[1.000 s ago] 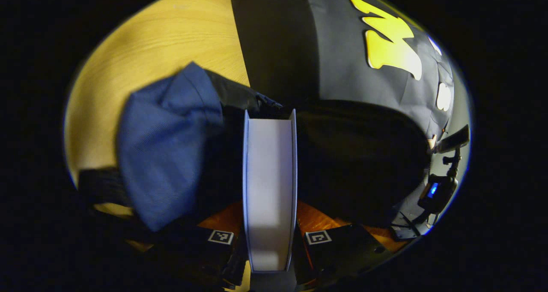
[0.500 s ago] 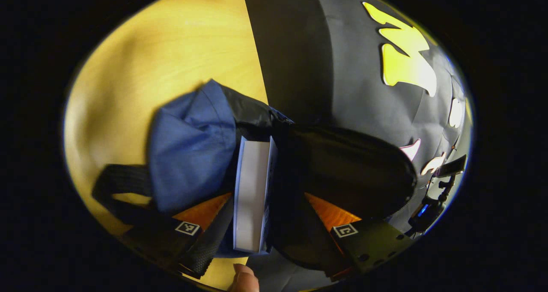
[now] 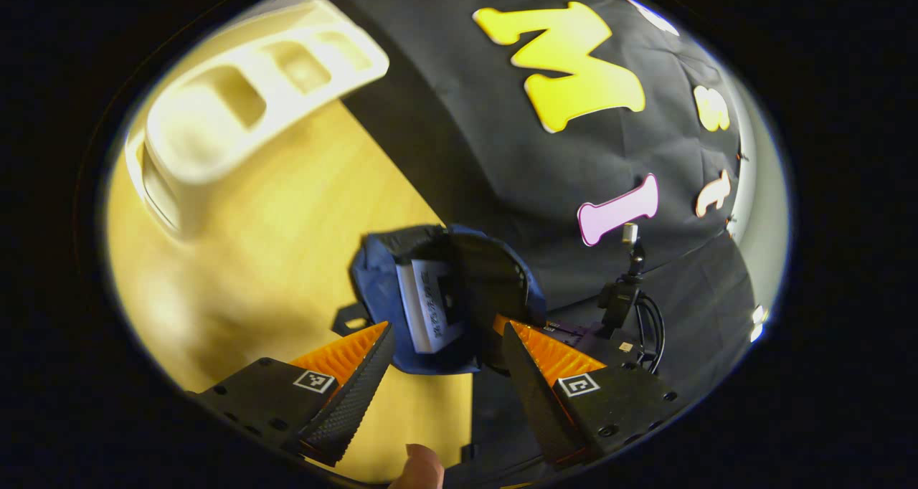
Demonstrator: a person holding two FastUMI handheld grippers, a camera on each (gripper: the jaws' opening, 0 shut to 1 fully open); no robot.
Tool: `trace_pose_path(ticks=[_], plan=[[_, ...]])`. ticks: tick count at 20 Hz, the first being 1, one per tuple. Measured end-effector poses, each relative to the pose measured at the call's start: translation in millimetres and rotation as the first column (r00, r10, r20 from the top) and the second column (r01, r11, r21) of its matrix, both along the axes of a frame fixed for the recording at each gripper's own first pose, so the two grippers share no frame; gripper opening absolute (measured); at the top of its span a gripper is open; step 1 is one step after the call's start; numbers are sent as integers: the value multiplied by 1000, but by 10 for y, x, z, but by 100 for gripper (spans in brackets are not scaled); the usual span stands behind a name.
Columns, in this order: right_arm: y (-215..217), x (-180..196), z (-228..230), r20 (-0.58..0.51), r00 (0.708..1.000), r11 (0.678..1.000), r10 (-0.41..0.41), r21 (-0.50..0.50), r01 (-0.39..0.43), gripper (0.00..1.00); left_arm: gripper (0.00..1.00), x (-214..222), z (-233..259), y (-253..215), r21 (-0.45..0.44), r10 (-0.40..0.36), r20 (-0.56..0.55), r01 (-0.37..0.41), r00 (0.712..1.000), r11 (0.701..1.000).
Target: Open the schoolbag, grab two books from the bookshelf and put them into the schoolbag.
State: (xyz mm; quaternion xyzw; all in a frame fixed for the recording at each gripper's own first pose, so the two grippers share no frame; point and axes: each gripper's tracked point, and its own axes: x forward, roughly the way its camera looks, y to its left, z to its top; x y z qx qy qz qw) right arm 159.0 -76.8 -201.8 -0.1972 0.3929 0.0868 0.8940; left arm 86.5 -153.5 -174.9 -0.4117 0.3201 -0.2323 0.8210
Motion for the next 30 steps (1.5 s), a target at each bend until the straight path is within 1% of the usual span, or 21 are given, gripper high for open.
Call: trace_pose_path(ticks=[1,3,4,6,8,10,12,13,14,16,18,19,20,21,22,23,24,26,28,29,30], plan=[[-4,0,-6,8,1000,1000,-15,9,15,1,97,61,116,295,66,31,45,-34,999,997],[-9,-9,-19,17,999,999,-39,25,39,1,96,236,344,960,188,104,125,-127,987,974],[-7,-15,-27,21,998,998,-51,40,50,1,97,320,463,1253,230,133,157,-167,979,959],[-12,-31,-51,24,997,996,-73,61,71,1,96,517,712,1852,308,184,232,-252,955,917],[-21,-49,-81,30,996,994,-88,72,86,1,96,691,839,2312,406,191,280,-296,941,865],[-16,-55,-95,32,995,992,-99,80,96,1,96,788,876,2697,521,165,307,-311,937,795],[-6,-75,-105,31,994,992,-102,79,99,1,96,893,939,2955,605,139,299,-300,944,737],[0,-76,-113,32,994,992,-100,76,98,1,96,970,969,3017,629,127,295,-292,947,720],[10,-74,-102,32,995,993,-97,73,95,1,96,1059,936,3082,655,118,271,-273,955,705],[6,-58,-116,34,995,993,-93,72,91,1,96,1204,745,3159,719,76,176,-181,981,671],[0,-59,-112,33,995,993,-90,73,87,1,96,1319,524,3192,785,19,72,-69,997,615],[-10,-58,-108,34,996,994,-87,72,84,1,96,1375,426,3228,814,-7,28,-19,1000,580],[-10,-60,-97,37,996,994,-83,69,80,1,96,1435,358,3244,833,-46,-20,42,999,551],[-13,-64,-87,39,996,995,-79,64,76,1,95,1493,272,3262,848,-66,-52,79,996,524],[-8,-61,-72,42,996,996,-75,60,73,1,93,1520,170,3249,851,-79,-105,131,991,508],[-13,-67,-67,45,996,996,-71,58,69,1,94,1547,79,3278,854,-74,-150,167,986,492],[-14,-71,-58,46,997,996,-68,57,65,1,89,1621,-26,3308,857,-63,-186,193,981,478],[-14,-67,-58,41,997,996,-64,59,62,1,89,1657,-179,3327,852,-60,-259,258,964,455],[-24,-88,-65,40,998,997,-55,51,53,1,85,1608,-335,3349,828,-58,-350,338,935,447],[-26,-85,-55,41,998,997,-53,49,51,1,76,1556,-415,3379,810,-52,-404,383,913,445],[-23,-82,-48,40,998,997,-53,51,50,1,71,1527,-462,3391,796,-40,-437,407,899,448]])
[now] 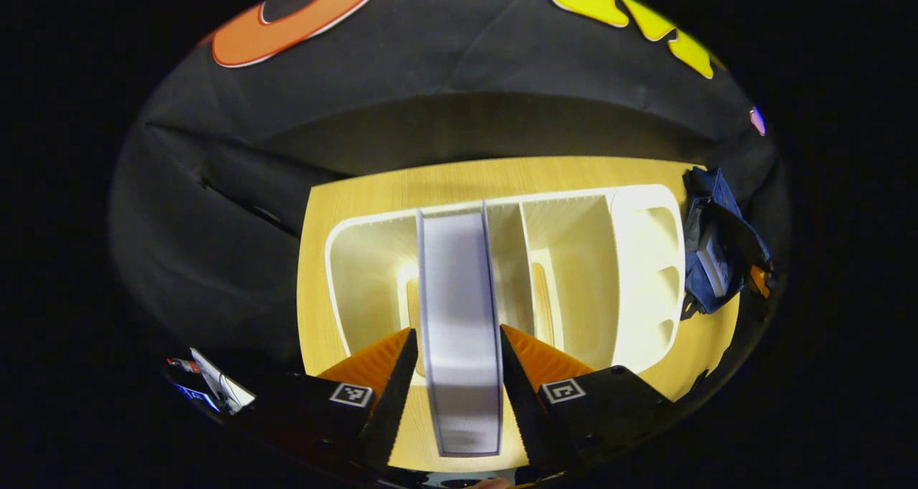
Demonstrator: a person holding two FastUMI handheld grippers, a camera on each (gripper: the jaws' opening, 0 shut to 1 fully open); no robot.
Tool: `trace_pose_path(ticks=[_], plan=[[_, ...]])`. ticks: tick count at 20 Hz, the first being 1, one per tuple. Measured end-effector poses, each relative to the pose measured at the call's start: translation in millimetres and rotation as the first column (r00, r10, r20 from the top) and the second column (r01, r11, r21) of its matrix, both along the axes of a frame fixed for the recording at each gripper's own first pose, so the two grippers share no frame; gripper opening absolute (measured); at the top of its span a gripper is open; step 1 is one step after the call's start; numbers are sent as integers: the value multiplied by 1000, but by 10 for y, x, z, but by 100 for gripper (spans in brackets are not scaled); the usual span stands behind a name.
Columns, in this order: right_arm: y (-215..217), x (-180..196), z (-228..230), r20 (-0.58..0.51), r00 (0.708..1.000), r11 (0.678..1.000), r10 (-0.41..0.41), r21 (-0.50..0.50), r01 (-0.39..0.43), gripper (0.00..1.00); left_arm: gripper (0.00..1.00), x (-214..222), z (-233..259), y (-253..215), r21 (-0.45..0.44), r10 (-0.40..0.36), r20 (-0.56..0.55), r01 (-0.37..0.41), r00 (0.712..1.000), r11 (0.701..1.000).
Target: Open the schoolbag, grab two books from the bookshelf and put them into the schoolbag.
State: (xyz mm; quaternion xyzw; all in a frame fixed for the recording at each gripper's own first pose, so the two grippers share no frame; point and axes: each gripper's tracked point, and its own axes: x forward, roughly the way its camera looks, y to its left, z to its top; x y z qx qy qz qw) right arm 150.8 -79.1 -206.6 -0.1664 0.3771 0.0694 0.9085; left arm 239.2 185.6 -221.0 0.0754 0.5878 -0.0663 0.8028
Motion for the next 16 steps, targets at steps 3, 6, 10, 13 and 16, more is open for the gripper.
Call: trace_pose_path(ticks=[3,6,10,13,16], plan=[[-2,-12,-3,-2,1000,1000,5,2,-5,1,60,-37,-6,-107,-45,9,-40,-11,999,999],[1,-4,-15,-7,1000,1000,11,8,-11,1,47,-159,68,-116,-56,24,-60,-27,998,998],[-2,-14,-34,-11,1000,999,16,33,-15,1,46,-305,403,40,-30,48,-7,-48,999,998],[-4,-11,-56,-18,1000,998,18,57,-17,1,45,-552,768,71,-38,57,35,-56,998,998],[0,-19,-58,-26,999,997,20,77,-18,1,45,-831,1180,26,-85,69,88,-62,994,994]])
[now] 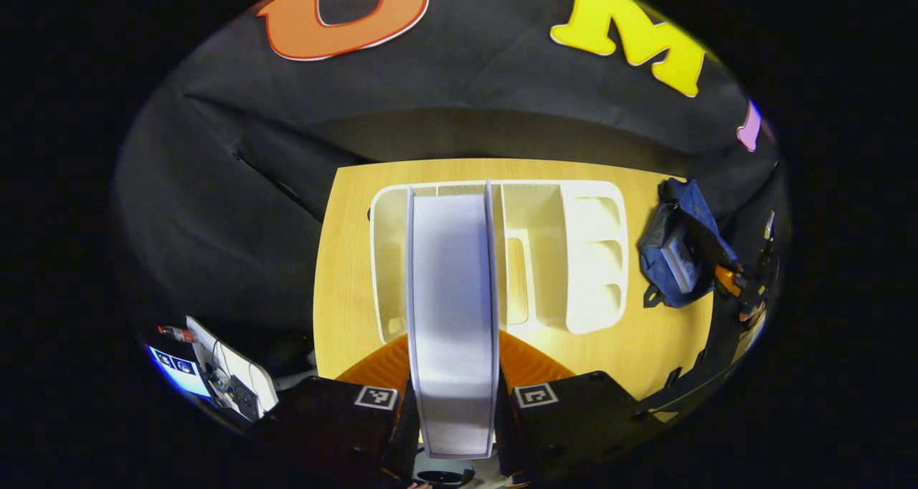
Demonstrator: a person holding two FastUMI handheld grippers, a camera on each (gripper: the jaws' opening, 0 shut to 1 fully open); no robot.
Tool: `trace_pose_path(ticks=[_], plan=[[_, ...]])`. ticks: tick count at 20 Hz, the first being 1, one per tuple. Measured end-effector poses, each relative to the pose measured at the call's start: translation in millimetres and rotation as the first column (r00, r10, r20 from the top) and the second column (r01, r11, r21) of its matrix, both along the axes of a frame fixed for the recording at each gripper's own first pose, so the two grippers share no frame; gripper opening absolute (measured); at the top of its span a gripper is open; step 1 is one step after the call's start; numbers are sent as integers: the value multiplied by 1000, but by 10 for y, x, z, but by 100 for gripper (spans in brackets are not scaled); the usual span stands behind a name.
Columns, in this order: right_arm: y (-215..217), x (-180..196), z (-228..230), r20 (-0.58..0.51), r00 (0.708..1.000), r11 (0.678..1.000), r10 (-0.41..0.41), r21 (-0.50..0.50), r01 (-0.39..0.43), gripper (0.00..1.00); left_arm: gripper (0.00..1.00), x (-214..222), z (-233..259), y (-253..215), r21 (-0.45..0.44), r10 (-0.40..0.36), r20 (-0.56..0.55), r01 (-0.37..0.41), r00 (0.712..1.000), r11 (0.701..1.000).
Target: Open the schoolbag, grab two books from the bookshelf and put them into the schoolbag.
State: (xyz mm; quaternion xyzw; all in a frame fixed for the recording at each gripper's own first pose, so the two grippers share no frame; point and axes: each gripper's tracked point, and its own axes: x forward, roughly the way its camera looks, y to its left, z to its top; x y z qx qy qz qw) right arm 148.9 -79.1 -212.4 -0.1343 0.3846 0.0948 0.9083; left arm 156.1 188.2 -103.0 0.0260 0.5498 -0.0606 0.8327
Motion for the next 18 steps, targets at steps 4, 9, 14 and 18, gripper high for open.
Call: trace_pose_path(ticks=[4,9,14,18], plan=[[-12,-16,10,-9,1000,1000,11,-2,-11,1,48,-383,507,-326,-132,24,66,-15,998,991],[-11,-13,-8,-34,999,1000,20,-15,-20,1,45,-698,685,-1040,-376,55,70,-24,996,926],[-5,14,3,-53,998,999,37,-31,-39,1,45,-810,368,-1921,-608,40,17,-21,999,793],[-5,47,15,-64,997,998,50,-20,-52,1,45,-806,-59,-2399,-711,51,-40,-64,998,700]])
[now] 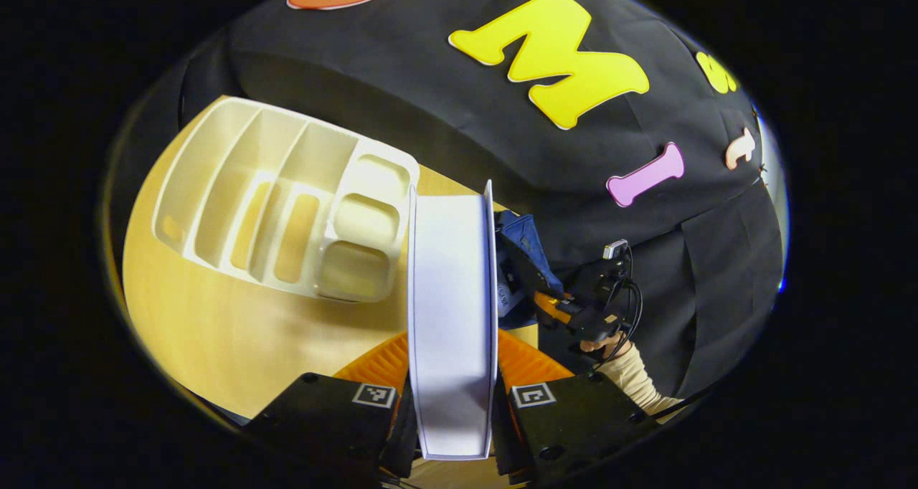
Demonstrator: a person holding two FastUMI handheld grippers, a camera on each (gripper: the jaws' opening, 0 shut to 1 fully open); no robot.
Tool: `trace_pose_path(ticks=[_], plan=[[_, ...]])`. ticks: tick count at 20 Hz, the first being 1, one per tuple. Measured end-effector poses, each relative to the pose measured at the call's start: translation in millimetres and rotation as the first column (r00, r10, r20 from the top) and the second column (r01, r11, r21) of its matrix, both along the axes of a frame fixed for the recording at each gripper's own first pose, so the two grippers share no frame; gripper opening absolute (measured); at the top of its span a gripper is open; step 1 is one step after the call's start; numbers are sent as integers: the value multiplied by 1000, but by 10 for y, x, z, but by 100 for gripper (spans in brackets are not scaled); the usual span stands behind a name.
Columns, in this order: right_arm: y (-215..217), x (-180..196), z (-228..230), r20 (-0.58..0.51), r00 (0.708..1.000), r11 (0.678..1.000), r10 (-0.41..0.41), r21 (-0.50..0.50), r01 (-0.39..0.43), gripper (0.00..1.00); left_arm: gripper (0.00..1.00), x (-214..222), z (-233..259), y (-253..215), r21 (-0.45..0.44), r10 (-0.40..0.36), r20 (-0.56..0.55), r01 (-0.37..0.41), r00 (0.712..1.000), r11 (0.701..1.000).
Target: Open the schoolbag, grab two books from the bookshelf and put them into the schoolbag.
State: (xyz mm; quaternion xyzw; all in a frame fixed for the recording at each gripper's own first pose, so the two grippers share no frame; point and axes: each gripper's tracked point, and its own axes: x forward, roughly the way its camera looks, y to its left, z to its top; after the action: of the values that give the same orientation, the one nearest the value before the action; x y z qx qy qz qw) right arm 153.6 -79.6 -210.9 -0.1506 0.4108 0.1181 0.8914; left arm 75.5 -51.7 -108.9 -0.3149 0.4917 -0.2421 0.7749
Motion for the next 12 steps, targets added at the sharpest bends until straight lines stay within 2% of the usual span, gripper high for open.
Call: trace_pose_path(ticks=[3,9,12], plan=[[-18,2,-9,-11,1000,1000,3,16,-3,1,45,56,-284,-344,-117,14,-15,-16,1000,993],[5,-12,4,-15,1000,1000,8,16,-8,1,45,87,-1016,-1136,-251,-4,-57,-10,998,968],[11,-4,21,-16,1000,1000,18,5,-18,1,45,224,-1227,-1519,-330,44,-46,-57,998,942]])
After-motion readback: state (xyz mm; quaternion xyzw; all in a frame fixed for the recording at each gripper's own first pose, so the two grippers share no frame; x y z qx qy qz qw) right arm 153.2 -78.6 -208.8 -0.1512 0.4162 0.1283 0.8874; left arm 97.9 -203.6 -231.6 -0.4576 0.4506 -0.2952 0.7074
